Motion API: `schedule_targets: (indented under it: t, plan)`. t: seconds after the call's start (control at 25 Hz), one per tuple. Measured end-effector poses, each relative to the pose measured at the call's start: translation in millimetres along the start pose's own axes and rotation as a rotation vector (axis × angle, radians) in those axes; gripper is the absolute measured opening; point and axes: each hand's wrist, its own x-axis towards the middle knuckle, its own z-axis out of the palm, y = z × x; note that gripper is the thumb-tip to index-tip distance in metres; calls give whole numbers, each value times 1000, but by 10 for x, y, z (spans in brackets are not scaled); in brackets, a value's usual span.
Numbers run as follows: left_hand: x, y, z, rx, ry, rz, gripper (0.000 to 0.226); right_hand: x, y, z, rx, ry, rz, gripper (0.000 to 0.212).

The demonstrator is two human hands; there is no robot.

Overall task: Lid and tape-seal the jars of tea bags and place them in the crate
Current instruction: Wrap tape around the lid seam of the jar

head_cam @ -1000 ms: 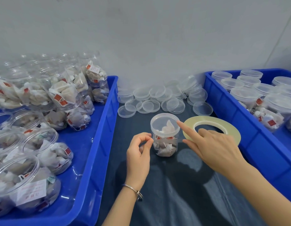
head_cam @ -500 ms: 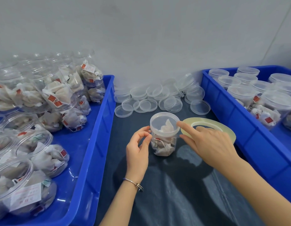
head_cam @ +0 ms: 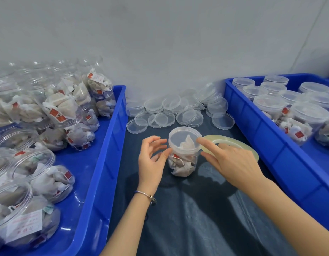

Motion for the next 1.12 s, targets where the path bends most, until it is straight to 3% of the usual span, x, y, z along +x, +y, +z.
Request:
schedule_targets:
  t: [0.2,0.32,0.6,0.64,0.76,0.96,1.12]
  plan:
    - [121,31,-87,20,-221,-28,39,5,49,40,-39,55,-11,57]
    - [166,59,-120,49,-254,-14,42,8,69,86,-93,42,-21,64]
    - [142,67,-122,183,-231,42,34,12,87,106,-29,12,-20,52]
    - [100,64,-106,208,-259,27,38,13,91,116,-28,7,-23,52]
    - [0,19,59,361,-344,71,79,34,73,125,-44,-10,-35,52]
    - [55,0,308,475,-188,110,71,4,98,172,-41,-20,-7,64]
    - [86,-25,257,447,-200,99,72,-33,223,168,-38,-51,-1,70]
